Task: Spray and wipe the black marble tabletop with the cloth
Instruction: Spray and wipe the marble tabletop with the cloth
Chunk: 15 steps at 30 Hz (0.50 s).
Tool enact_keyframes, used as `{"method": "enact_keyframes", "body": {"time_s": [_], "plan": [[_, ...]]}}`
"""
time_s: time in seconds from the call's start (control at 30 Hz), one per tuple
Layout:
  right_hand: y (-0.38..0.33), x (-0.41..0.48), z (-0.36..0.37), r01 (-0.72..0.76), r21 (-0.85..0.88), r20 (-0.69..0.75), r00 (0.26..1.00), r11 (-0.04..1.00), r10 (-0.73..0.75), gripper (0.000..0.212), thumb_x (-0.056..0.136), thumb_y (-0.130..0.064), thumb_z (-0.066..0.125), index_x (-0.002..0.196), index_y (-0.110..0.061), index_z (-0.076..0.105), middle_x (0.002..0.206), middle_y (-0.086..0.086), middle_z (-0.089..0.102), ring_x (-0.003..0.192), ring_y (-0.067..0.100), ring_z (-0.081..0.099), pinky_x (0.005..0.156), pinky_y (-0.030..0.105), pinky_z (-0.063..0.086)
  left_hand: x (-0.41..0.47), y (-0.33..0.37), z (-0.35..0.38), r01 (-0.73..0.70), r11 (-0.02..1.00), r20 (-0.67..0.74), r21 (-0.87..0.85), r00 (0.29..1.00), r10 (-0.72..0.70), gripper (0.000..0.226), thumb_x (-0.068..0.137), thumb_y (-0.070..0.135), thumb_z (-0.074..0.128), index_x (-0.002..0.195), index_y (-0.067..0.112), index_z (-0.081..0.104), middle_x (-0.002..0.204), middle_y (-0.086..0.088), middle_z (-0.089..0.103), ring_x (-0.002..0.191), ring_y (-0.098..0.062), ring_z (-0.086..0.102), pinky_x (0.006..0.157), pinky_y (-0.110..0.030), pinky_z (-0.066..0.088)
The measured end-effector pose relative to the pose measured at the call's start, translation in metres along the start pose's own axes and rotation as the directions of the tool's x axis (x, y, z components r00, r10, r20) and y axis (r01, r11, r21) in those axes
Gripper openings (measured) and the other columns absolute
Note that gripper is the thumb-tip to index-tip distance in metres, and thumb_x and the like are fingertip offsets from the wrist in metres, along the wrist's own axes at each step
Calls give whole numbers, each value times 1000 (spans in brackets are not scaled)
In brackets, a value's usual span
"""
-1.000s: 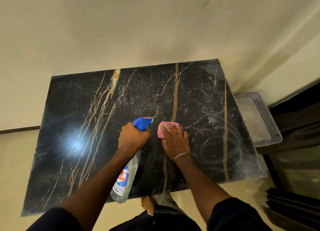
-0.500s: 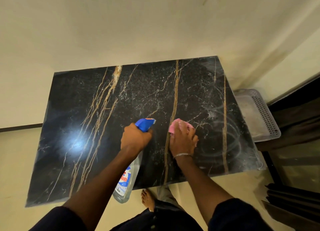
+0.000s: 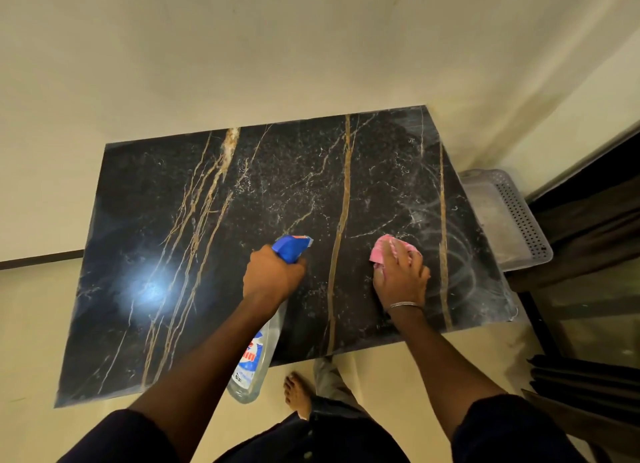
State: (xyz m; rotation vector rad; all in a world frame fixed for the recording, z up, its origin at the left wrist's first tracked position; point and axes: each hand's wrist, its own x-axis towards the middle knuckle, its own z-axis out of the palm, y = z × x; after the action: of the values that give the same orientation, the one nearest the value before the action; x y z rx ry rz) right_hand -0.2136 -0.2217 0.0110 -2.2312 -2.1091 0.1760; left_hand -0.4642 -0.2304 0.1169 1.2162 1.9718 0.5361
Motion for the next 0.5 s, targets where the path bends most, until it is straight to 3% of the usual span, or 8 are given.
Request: {"method": "enact_keyframes", "body": {"time_s": [0.17,0.37,0.5], "plan": [[-38,-13,-1,-187,69,14,982,980,187,60,85,-34,62,142,-21,46,147,10,43,124,44,41,90,54,41,-9,-5,-3,-7,1000,-6,3,1000,7,22,83,28,70,97,15,61,78,-3,64,67,-12,61,58,-21,46],[-109,-55,15,155,44,62,985,987,-158,67,80,-41,66,142,-23,46,144,7,48,123,39,47,88,52,46,-17,-10,-3,-6,1000,-33,22,999,7,24,82,29,70,99,13,61,78,-3,64,66,-11,60,56,-19,44],[-99,-60,16,291,8,68,954,957,-291,69,77,-43,71,140,-23,50,141,8,51,119,38,53,85,52,50,-18,-9,-4,-4,1000,-26,30,1000,5,24,83,28,69,101,14,61,78,-3,64,66,-10,59,55,-18,43]]}}
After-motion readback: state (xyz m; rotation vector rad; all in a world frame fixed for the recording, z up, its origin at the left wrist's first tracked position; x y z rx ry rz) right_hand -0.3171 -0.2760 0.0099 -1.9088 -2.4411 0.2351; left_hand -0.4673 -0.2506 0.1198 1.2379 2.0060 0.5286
